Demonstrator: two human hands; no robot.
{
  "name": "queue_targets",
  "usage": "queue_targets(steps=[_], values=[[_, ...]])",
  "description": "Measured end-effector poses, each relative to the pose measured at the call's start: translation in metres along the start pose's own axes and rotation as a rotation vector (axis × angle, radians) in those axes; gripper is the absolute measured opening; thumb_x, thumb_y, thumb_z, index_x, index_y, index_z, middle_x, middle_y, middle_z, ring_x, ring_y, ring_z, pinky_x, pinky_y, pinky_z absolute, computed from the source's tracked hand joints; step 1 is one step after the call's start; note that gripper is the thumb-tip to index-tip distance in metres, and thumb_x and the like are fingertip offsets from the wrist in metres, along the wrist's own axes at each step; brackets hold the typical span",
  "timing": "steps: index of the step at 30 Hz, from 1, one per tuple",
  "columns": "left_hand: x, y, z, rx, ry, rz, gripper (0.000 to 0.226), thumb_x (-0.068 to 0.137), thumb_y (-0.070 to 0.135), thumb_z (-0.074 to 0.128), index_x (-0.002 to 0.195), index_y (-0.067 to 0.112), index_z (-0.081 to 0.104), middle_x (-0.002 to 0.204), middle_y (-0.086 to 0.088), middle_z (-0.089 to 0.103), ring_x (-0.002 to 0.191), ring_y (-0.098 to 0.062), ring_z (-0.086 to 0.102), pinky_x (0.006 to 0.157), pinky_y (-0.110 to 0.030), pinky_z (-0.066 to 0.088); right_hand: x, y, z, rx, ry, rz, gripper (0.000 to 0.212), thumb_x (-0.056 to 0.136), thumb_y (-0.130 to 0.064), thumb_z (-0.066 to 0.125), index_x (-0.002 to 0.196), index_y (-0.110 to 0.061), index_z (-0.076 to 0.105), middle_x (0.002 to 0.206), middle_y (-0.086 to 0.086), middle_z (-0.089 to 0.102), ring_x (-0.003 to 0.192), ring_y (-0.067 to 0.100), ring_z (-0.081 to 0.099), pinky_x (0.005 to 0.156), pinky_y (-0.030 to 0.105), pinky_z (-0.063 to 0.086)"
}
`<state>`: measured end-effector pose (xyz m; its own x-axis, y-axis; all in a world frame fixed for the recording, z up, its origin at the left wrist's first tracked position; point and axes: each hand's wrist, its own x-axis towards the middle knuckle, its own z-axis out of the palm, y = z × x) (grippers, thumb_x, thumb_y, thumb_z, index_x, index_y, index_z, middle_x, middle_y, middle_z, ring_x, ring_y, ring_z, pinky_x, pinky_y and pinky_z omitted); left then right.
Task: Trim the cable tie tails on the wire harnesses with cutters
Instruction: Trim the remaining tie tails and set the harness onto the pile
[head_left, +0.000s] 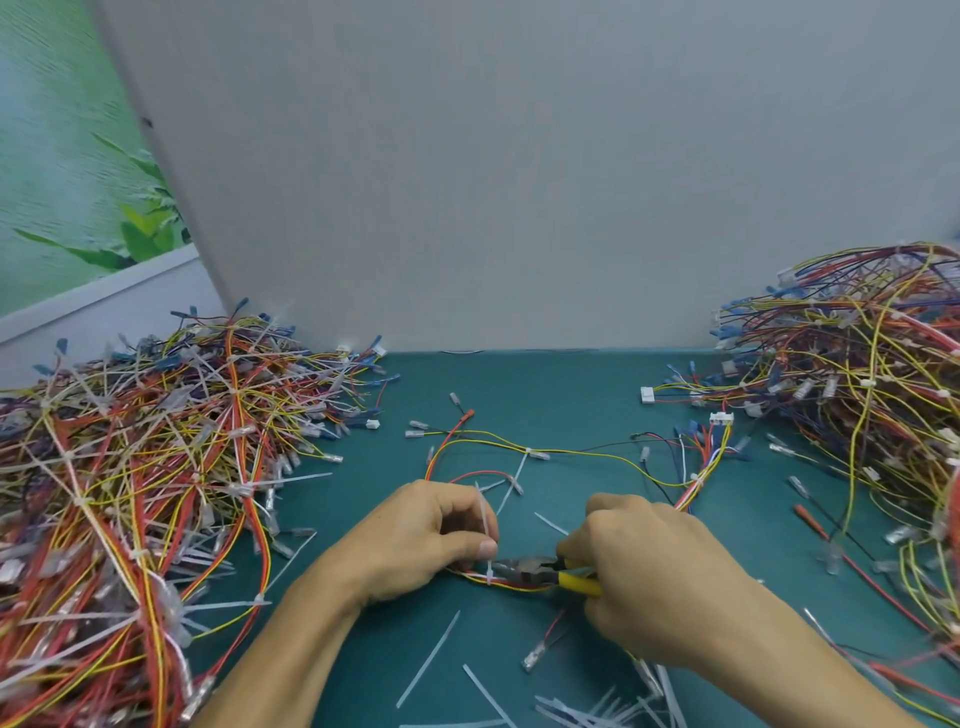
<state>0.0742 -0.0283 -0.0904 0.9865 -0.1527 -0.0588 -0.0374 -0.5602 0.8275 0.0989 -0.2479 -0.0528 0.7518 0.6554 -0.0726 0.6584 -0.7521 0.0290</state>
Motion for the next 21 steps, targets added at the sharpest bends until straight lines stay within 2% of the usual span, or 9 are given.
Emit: queue_targets(steps=[8, 11, 13, 16, 21], values=[[-0.0009, 0.002, 0.0, 0.014, 0.005, 0.01, 0.012, 0.085, 0.01, 0.068, 0.077, 0.019, 0.066, 0.068, 0.003, 0.063, 0.063, -0.009, 0.057, 0.067, -0.022, 0.048, -0.0012, -0.0023, -0.0038, 0.047, -0.025, -0.001, 0.005, 0.078, -0.021, 0.051, 0.079, -0.025, 0.049, 0.088, -0.002, 0.039, 0.075, 0.03, 0.041, 0.06, 0.032, 0.032], [-0.001, 0.0012, 0.0002, -0.002, 0.005, 0.009, 0.014, 0.084, 0.01, 0.069, 0.076, 0.02, 0.066, 0.068, 0.002, 0.064, 0.064, -0.009, 0.057, 0.067, -0.024, 0.048, 0.0002, -0.0042, -0.002, 0.029, -0.021, -0.005, 0.009, 0.079, -0.021, 0.052, 0.086, -0.023, 0.057, 0.09, -0.001, 0.041, 0.074, 0.03, 0.041, 0.058, 0.031, 0.033], [-0.0009, 0.0004, 0.0001, -0.007, 0.005, 0.006, 0.013, 0.083, 0.012, 0.069, 0.075, 0.021, 0.066, 0.068, 0.001, 0.064, 0.064, -0.01, 0.058, 0.068, -0.026, 0.049, 0.0018, -0.0062, -0.0003, 0.007, -0.021, -0.015, 0.012, 0.081, -0.021, 0.052, 0.09, -0.023, 0.059, 0.089, -0.001, 0.039, 0.073, 0.03, 0.04, 0.051, 0.029, 0.026], [-0.0008, 0.0005, 0.0004, -0.011, 0.008, 0.014, 0.005, 0.079, 0.017, 0.069, 0.075, 0.02, 0.067, 0.069, -0.001, 0.066, 0.064, -0.011, 0.059, 0.069, -0.028, 0.049, 0.0034, -0.0072, 0.0022, -0.018, -0.007, -0.031, 0.015, 0.082, -0.019, 0.052, 0.094, -0.02, 0.061, 0.087, -0.001, 0.037, 0.073, 0.03, 0.039, 0.047, 0.027, 0.019], [-0.0006, 0.0003, 0.0009, 0.019, 0.013, 0.017, 0.007, 0.08, 0.015, 0.07, 0.075, 0.019, 0.067, 0.065, 0.003, 0.065, 0.062, -0.008, 0.058, 0.066, -0.022, 0.048, 0.0034, -0.0093, 0.0054, -0.037, 0.011, -0.044, 0.02, 0.085, -0.018, 0.052, 0.102, -0.018, 0.062, 0.09, 0.001, 0.036, 0.075, 0.029, 0.039, 0.051, 0.03, 0.025]])
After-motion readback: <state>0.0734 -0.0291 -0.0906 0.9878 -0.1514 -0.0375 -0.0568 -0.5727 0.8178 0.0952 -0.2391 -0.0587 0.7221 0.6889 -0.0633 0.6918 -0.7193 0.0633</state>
